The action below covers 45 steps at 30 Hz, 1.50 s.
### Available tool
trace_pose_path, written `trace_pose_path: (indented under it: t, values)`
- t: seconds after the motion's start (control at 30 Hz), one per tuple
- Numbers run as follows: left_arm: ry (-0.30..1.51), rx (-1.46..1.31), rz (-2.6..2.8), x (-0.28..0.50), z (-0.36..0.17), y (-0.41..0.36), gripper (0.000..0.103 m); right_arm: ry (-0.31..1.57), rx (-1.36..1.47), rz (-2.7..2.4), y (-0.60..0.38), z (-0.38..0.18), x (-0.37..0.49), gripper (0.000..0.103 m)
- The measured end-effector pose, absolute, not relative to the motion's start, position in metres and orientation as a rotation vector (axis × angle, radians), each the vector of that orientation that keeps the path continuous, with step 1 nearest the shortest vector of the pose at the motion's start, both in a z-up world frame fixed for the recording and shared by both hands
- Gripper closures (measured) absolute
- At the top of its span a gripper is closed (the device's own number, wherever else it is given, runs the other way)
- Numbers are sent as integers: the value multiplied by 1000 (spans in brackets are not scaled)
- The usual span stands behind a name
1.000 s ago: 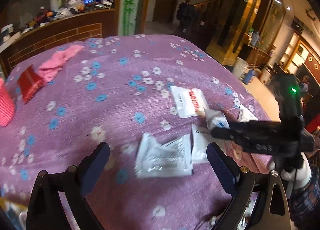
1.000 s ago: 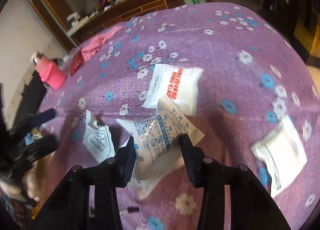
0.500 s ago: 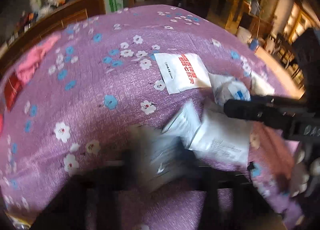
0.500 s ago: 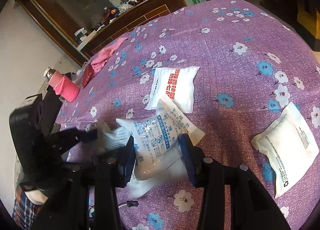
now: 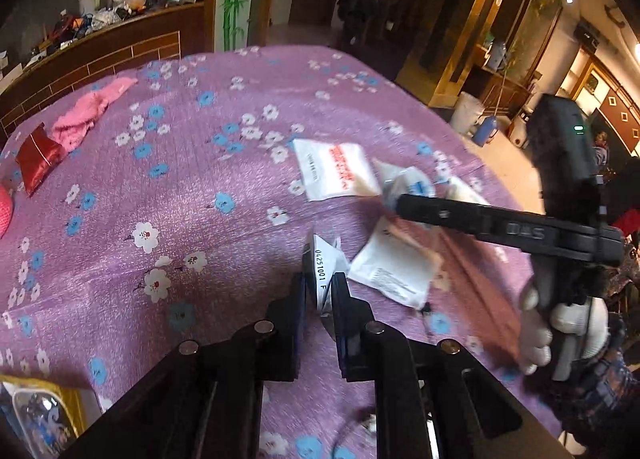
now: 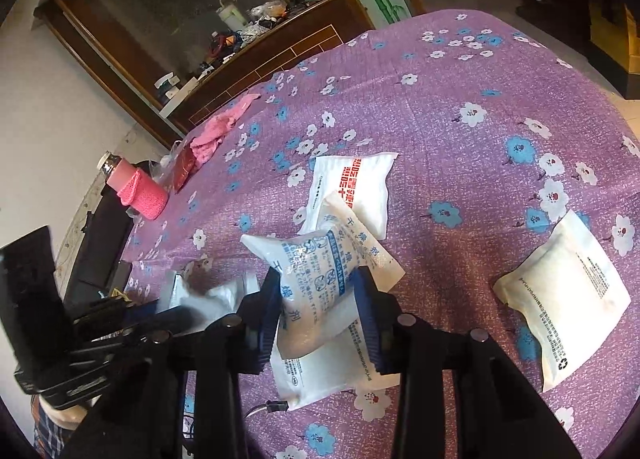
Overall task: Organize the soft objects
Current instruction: 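Grasp blue-print desiccant packet with right gripper while left gripper grasps white paper packet, then carry desiccant packet and white paper packet to the tray and lower them inside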
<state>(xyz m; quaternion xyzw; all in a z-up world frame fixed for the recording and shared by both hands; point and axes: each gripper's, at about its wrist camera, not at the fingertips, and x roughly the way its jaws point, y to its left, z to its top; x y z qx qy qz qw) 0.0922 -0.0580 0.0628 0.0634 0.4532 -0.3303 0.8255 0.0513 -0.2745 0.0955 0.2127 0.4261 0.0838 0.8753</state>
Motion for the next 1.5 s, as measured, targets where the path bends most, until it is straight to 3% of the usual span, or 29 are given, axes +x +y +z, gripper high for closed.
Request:
trace_pose_path:
  t: [0.43, 0.87, 0.97, 1.03, 1.27, 1.33, 1.4, 1.47, 1.5]
  values:
    - [921, 50, -679, 69, 88, -36, 91, 835, 454, 212, -273, 111, 44, 75]
    - [796, -151, -416, 19, 134, 146, 91, 801, 428, 366, -220, 144, 15, 76]
    - [789, -203, -342, 20, 127, 185, 91, 815, 398, 423, -190, 155, 8, 76]
    - [795, -228, -283, 24, 115, 209, 91, 825, 378, 458, -167, 161, 5, 84]
    - [845, -303, -141, 36, 71, 260, 90, 877, 279, 567, -78, 166, 2, 87]
    - [864, -334, -136, 37, 64, 268, 87, 893, 248, 572, -58, 165, 3, 79]
    - [847, -337, -147, 31, 67, 269, 75, 936, 202, 522, -48, 158, 8, 49]
    - [820, -337, -160, 22, 73, 269, 52, 991, 130, 472, -41, 145, 7, 46]
    - [805, -340, -168, 17, 77, 269, 51, 1018, 92, 464, -38, 138, 4, 46]
